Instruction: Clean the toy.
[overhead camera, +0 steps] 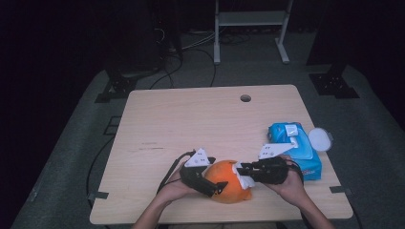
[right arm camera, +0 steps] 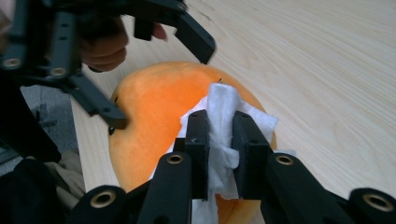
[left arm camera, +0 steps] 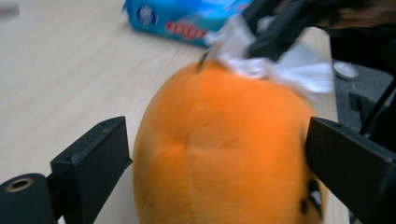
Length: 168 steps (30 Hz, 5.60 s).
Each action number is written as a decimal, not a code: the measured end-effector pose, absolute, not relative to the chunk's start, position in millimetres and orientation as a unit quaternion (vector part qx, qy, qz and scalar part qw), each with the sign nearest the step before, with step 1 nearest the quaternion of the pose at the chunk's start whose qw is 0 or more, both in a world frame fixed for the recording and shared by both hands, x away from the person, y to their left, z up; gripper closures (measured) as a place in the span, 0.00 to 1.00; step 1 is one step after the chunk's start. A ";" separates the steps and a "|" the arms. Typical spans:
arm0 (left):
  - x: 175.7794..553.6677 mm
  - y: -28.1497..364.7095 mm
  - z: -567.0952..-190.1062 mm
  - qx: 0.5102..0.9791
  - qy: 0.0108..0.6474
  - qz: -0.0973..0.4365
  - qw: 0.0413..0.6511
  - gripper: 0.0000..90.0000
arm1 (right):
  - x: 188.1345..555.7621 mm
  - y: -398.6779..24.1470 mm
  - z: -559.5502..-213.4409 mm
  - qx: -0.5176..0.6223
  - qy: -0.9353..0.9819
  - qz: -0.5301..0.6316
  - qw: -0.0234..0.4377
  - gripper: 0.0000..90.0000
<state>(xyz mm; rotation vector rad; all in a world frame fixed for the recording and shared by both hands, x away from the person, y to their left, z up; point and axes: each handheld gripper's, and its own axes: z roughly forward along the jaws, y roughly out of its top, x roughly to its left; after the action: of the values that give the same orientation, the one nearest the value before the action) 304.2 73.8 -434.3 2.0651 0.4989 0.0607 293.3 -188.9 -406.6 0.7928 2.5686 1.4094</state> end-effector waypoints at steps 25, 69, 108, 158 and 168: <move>298.2 67.3 -430.0 0.860 0.198 0.037 0.469 0.03 | 292.7 -193.0 -400.4 0.278 0.822 0.495 0.043 0.86; 307.0 78.1 -443.4 0.844 0.164 0.123 0.496 0.22 | 299.1 -205.7 -395.4 0.302 0.798 0.517 0.065 0.85; 290.3 64.0 -440.2 0.850 0.139 0.155 0.484 0.20 | 301.6 -198.3 -399.8 0.296 0.808 0.503 0.073 0.85; 295.7 65.9 -433.3 0.833 0.167 0.113 0.515 0.11 | 299.3 -201.3 -392.6 0.292 0.815 0.496 0.070 0.85; 281.1 54.8 -430.1 0.849 0.113 0.144 0.496 0.24 | 291.3 -191.5 -382.4 0.272 0.819 0.498 0.081 0.85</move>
<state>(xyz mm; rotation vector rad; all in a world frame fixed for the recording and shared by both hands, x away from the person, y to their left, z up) 281.1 54.8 -430.1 2.0557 0.2745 0.3496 291.3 -191.5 -382.4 0.8145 2.4490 1.4879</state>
